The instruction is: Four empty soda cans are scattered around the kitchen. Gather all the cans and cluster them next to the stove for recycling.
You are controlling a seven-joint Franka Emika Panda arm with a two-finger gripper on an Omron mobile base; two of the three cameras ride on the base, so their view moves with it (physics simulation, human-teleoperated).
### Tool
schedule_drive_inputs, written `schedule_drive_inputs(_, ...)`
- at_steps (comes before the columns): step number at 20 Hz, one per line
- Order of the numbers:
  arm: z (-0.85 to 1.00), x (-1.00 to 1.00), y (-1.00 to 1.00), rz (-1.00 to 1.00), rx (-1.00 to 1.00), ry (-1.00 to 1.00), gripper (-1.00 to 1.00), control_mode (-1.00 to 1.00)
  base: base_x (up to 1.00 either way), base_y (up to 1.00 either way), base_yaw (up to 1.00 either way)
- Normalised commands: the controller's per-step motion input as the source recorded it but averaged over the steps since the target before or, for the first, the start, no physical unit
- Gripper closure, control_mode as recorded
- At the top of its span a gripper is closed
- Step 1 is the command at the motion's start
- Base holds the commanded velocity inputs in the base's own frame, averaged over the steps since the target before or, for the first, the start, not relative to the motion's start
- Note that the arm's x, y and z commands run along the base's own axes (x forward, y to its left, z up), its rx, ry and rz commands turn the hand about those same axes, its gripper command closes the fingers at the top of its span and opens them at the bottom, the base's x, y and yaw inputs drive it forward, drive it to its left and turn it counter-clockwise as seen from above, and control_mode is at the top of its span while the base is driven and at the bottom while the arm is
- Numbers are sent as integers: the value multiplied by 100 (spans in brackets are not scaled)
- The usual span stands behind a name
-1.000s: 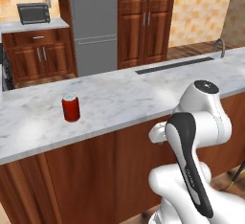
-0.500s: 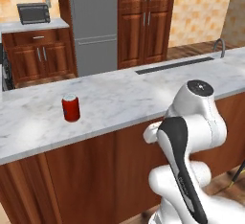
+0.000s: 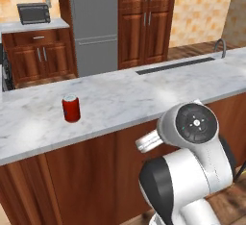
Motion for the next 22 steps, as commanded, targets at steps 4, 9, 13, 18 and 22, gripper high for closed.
schedule_drive_inputs(4,10,-8,-33,0,1,-8,-100,-100,0,0,0)
schedule_drive_inputs(9,49,0,-36,0,11,-6,-100,-100,0,0,0)
schedule_drive_inputs(13,61,40,-4,-2,13,24,-100,-100,0,0,0)
schedule_drive_inputs(18,78,66,8,-1,10,42,-100,-100,0,0,0)
schedule_drive_inputs(22,40,48,2,0,6,33,-100,-100,0,0,0)
